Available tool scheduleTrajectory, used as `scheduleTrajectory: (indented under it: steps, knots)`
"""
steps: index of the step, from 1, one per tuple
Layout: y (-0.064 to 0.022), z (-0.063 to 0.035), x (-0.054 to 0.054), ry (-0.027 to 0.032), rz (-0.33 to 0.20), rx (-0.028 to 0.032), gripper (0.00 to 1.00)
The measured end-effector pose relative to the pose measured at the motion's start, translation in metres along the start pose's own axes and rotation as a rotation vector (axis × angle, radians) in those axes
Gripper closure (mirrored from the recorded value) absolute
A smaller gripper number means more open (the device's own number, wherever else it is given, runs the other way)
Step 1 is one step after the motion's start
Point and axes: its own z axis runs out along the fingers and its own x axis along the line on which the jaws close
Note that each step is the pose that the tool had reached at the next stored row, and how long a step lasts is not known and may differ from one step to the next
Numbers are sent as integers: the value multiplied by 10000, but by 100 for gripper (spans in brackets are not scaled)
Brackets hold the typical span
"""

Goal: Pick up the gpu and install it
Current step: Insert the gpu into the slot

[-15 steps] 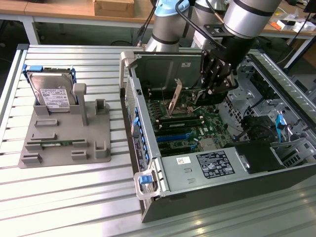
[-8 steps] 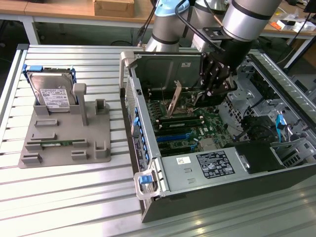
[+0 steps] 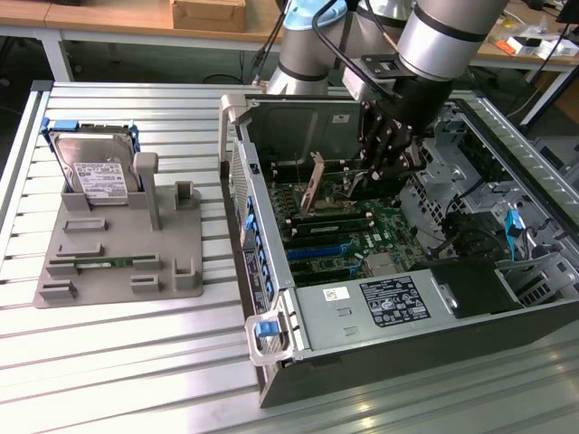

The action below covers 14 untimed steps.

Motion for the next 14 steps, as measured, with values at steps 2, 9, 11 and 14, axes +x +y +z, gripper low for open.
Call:
scheduleTrajectory:
  steps: [2, 9, 11, 14]
  knots:
    - [33, 3, 5, 1, 0, 1, 74]
    - [81, 59, 125, -9, 298, 8, 74]
    - [109, 80, 194, -3, 299, 8, 74]
    - [119, 140, 208, 38, 513, 8, 74]
